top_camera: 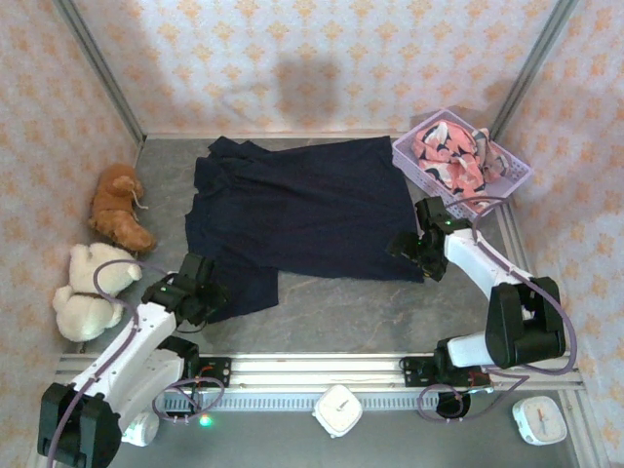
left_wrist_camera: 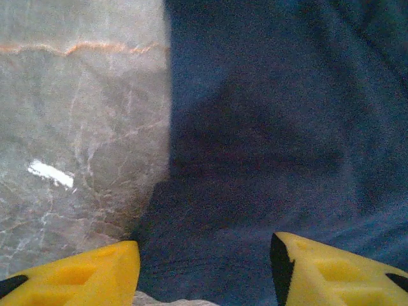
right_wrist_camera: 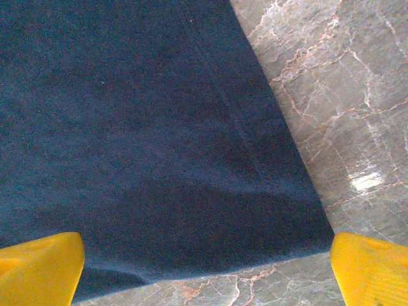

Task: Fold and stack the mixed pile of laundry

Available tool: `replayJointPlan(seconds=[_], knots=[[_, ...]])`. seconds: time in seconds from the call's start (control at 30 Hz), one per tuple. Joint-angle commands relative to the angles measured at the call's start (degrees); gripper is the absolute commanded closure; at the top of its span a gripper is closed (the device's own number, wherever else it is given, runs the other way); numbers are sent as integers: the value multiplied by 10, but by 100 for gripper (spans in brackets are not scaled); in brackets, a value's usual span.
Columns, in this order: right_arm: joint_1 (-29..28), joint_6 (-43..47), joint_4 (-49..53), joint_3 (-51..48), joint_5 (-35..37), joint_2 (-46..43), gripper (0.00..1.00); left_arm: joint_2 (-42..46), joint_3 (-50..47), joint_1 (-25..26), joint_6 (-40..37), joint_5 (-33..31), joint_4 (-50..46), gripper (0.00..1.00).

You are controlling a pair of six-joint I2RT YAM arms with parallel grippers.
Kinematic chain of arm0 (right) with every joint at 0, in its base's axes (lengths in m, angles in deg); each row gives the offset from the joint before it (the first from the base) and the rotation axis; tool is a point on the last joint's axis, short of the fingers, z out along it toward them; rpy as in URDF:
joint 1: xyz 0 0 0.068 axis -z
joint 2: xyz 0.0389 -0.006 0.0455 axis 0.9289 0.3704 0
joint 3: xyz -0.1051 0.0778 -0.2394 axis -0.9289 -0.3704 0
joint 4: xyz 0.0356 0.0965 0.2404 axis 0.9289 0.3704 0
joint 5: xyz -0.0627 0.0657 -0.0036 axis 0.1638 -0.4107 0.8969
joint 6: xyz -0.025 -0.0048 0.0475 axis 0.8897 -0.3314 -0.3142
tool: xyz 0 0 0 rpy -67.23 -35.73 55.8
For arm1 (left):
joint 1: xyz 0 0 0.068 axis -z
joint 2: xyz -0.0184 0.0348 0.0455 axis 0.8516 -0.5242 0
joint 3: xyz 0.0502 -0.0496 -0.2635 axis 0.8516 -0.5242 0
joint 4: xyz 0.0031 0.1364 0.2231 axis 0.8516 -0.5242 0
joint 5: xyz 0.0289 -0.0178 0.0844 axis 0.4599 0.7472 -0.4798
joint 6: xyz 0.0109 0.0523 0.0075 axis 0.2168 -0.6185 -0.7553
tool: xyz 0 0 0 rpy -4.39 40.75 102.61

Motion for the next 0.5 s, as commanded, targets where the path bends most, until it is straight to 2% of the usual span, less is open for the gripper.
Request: replayJointPlan(seconds=[0.0,0.23,0.27,0.33,0.47], knots=[[-3,-13,-7,-4,9,-13,2,14,-26,5,21,-20,-14,46],[-3,-21,0,2,31,-7,2,-17,-46,9,12,-32,8,47],[-3,-22,3,3,36,-8,2,-23,-46,10,9,-32,14,50],[-2,-25,11,4,55,-11,2,-39,-45,11,8,-33,24,59],[6,-29,33,8,91,-13,2,-52,-35,12,5,-34,26,92]])
